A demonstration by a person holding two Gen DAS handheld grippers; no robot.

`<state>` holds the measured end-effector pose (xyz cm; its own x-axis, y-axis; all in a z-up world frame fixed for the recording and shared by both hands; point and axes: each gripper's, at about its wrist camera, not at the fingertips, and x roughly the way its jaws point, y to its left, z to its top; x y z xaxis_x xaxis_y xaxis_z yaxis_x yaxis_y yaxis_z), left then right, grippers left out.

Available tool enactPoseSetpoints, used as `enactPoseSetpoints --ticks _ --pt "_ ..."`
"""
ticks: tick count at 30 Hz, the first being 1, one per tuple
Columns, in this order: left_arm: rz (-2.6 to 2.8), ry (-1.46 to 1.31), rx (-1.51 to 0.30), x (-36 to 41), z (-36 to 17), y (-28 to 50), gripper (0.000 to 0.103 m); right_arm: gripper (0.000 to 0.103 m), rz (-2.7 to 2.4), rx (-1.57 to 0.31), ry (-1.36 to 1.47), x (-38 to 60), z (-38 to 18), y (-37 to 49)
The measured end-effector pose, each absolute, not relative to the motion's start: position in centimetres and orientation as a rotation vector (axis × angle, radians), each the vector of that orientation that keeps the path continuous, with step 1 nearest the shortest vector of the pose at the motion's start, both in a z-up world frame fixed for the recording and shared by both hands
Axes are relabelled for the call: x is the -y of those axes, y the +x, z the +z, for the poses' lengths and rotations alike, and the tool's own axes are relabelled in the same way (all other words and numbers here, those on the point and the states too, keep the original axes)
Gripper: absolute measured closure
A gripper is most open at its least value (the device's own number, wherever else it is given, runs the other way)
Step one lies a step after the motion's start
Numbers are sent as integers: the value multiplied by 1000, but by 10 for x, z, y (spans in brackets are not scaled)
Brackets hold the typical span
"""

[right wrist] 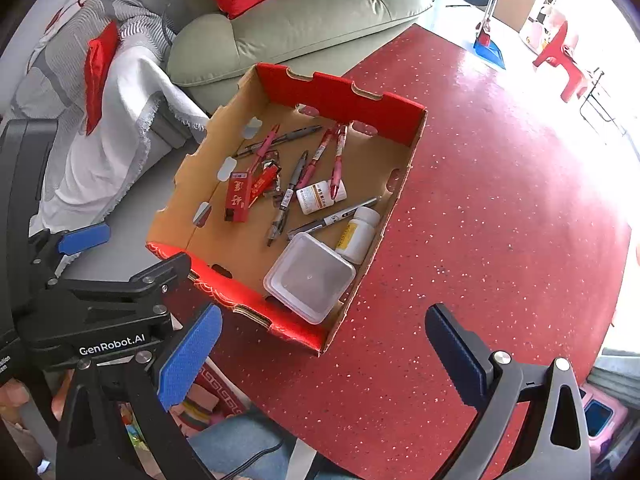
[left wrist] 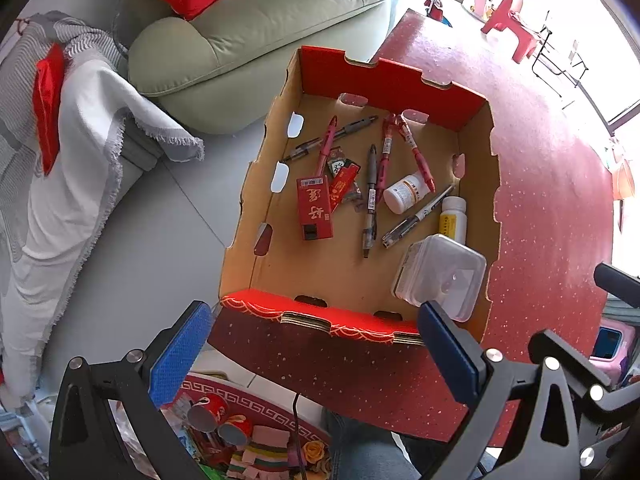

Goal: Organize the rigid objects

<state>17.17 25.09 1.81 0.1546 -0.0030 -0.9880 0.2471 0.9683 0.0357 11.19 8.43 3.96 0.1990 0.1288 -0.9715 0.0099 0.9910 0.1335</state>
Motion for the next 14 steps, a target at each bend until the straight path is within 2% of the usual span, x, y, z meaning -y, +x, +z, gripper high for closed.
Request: enactPoseSetpoints --ticks 14 --pt "-185 207 -1415 -255 14 172 0 1 84 -1374 101 -90 40 115"
